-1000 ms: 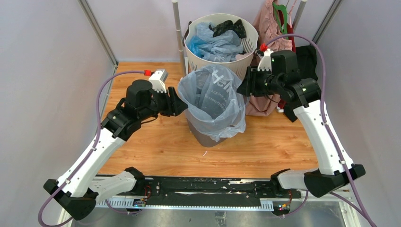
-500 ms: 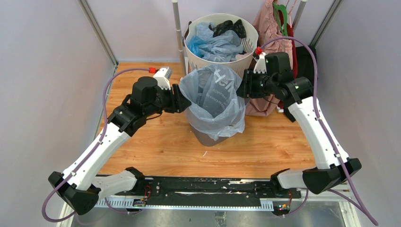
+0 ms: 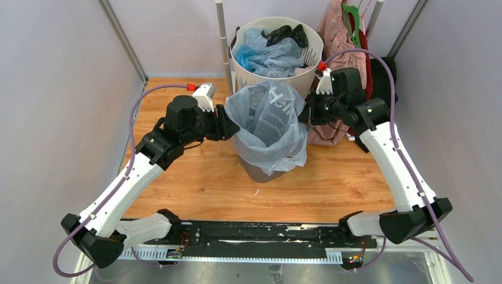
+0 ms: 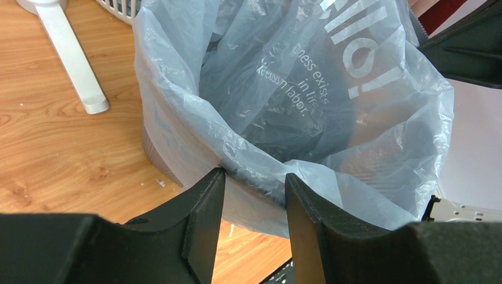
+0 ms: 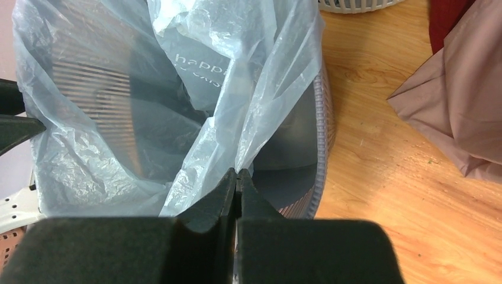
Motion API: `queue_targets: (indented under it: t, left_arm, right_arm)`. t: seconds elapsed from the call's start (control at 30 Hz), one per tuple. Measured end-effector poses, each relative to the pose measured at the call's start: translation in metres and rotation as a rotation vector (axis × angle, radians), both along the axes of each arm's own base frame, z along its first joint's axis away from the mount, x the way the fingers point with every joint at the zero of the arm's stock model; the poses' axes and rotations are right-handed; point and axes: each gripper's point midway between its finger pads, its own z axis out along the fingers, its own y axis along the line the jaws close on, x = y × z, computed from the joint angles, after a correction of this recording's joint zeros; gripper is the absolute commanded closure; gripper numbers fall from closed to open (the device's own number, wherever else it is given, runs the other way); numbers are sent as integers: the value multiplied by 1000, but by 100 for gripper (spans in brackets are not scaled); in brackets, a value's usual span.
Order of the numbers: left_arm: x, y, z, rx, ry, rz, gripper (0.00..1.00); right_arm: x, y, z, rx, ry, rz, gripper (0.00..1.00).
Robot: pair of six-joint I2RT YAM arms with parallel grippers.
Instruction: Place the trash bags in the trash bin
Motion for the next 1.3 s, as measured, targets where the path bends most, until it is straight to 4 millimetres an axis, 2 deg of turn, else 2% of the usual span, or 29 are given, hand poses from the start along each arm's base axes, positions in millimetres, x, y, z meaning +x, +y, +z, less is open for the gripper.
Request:
queue_targets:
  t: [0.13,0.37,0.5,0.6,0.83,0.93,1.07,1.3]
  left_arm:
    - [0,0,0,0,0,0,54]
    - [0,0,0,0,-1,1,54]
    - [1,0,1,0,-4,0,54]
    - [1,0,1,0,-5,0,54]
    - [1,0,0,0,-6,0,54]
    - [2,-1,0,-2,-9,0,54]
    - [1,-1,0,-2,-9,-1,54]
    - [2,-1,0,-3,-11,-1,54]
  right_arm:
    - [-5,-5,9,3,-34,-13,100]
    - [-28,-29,46,11,-168,-77,100]
    - [-35,-44,51,-12,-201,-128,100]
    - [-39,-58,36,-50,-187,-174,100]
    - [-35,-88,-29,-135,-52,-273,100]
    - [-31,-95,-47,-137,-15,-300,100]
    - [-25,-95,-55,-105,-9,-305,100]
    - [-6,-81,-69,-41,-10,-278,100]
